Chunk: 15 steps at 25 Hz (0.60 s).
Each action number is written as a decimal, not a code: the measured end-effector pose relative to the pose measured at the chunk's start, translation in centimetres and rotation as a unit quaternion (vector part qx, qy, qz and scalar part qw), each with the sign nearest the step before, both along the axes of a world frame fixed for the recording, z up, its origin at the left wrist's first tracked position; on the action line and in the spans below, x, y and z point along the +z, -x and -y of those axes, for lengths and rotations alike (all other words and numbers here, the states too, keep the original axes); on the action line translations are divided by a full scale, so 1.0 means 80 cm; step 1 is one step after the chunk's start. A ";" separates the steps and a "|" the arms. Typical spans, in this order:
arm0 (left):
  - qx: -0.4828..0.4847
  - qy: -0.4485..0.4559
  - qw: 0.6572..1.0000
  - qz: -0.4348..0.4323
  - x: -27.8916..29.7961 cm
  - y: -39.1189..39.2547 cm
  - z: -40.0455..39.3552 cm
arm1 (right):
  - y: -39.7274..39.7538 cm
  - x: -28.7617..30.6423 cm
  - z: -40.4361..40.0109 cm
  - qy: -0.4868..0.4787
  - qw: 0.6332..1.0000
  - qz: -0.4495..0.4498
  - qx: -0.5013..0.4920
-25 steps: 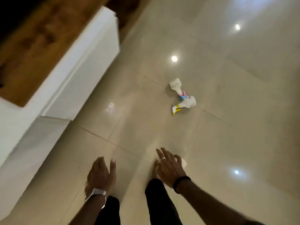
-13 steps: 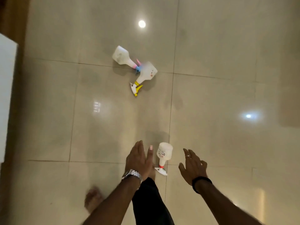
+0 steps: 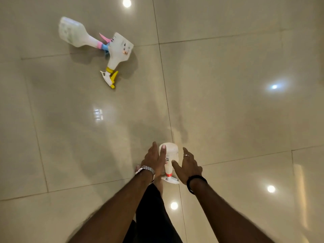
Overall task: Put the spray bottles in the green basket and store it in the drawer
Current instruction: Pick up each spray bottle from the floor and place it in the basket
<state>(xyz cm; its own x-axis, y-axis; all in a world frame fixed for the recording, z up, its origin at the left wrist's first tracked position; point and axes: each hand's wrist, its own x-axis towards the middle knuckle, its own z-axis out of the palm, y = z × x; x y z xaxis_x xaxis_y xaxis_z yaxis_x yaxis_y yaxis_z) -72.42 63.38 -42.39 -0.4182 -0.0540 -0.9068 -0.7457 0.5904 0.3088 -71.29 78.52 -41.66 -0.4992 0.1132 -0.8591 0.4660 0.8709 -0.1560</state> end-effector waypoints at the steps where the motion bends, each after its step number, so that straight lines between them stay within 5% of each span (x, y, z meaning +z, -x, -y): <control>1: 0.036 -0.011 0.999 0.009 -0.016 0.000 -0.005 | -0.002 -0.016 0.001 0.009 1.000 0.001 -0.029; 6: 0.148 -0.047 0.986 0.057 -0.052 -0.005 -0.024 | -0.006 -0.050 0.014 0.152 0.967 0.058 -0.199; 15: 0.207 -0.064 0.976 0.006 0.084 0.048 0.022 | 0.088 0.087 0.048 0.170 0.981 -0.014 -0.093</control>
